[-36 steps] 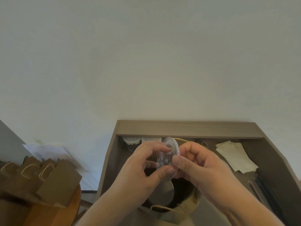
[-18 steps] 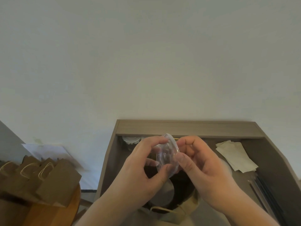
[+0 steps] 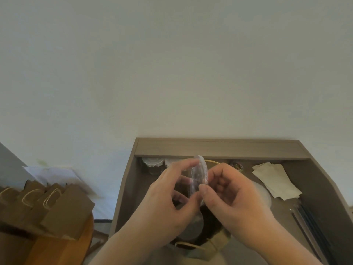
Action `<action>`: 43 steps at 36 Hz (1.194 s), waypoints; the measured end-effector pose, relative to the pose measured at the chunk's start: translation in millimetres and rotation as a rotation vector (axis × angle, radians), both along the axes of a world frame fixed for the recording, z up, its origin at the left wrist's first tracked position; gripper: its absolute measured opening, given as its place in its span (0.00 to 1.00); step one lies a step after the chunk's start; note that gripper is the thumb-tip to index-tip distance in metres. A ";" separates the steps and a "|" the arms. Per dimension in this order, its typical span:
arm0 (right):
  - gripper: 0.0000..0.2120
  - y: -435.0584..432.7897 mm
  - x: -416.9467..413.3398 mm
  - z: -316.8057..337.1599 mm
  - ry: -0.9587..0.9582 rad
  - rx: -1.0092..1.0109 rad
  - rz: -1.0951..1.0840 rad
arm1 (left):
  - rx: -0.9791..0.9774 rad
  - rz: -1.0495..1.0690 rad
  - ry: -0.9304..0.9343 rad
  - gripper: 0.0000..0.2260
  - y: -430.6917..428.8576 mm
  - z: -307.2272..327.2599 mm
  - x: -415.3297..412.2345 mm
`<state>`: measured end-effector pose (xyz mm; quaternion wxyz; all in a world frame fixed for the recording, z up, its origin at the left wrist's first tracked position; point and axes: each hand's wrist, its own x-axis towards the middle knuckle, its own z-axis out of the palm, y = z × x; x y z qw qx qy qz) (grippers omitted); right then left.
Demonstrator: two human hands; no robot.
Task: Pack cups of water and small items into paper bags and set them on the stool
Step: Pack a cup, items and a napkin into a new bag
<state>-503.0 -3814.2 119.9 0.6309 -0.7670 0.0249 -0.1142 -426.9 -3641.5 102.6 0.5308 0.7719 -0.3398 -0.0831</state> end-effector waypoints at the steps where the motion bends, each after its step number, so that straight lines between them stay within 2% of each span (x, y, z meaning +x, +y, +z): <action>1: 0.05 -0.4 -0.4 -0.1 -0.005 -0.020 -0.003 | 0.000 -0.002 0.004 0.27 0.1 -0.5 -0.4; 9: 0.14 -3.3 -3.3 -3.5 -0.010 -0.008 0.080 | 0.018 0.003 -0.007 0.26 -0.8 -2.9 -0.5; 15: 0.10 -1.5 -4.8 -4.8 -0.011 -0.021 0.106 | 0.020 0.002 0.012 0.25 -0.9 -3.5 -1.9; 19: 0.06 0.3 -2.8 -8.8 -0.018 -0.068 0.027 | 0.027 -0.019 0.020 0.24 -0.7 -3.3 -4.8; 26: 0.22 -0.6 -5.1 -12.6 -0.035 -0.073 0.068 | 0.047 0.033 -0.053 0.21 -2.4 2.2 -8.9; 32: 0.18 1.0 -8.0 -12.1 -0.020 -0.117 0.100 | 0.108 0.064 -0.140 0.21 -3.3 5.1 -13.2; 37: 0.14 2.7 -9.8 -9.3 -0.014 -0.306 0.081 | 0.148 0.065 -0.190 0.19 -2.2 6.7 -15.7; 43: 0.16 2.4 -10.3 -10.0 -0.043 -0.388 0.093 | 0.174 0.064 -0.193 0.19 -2.8 10.1 -14.9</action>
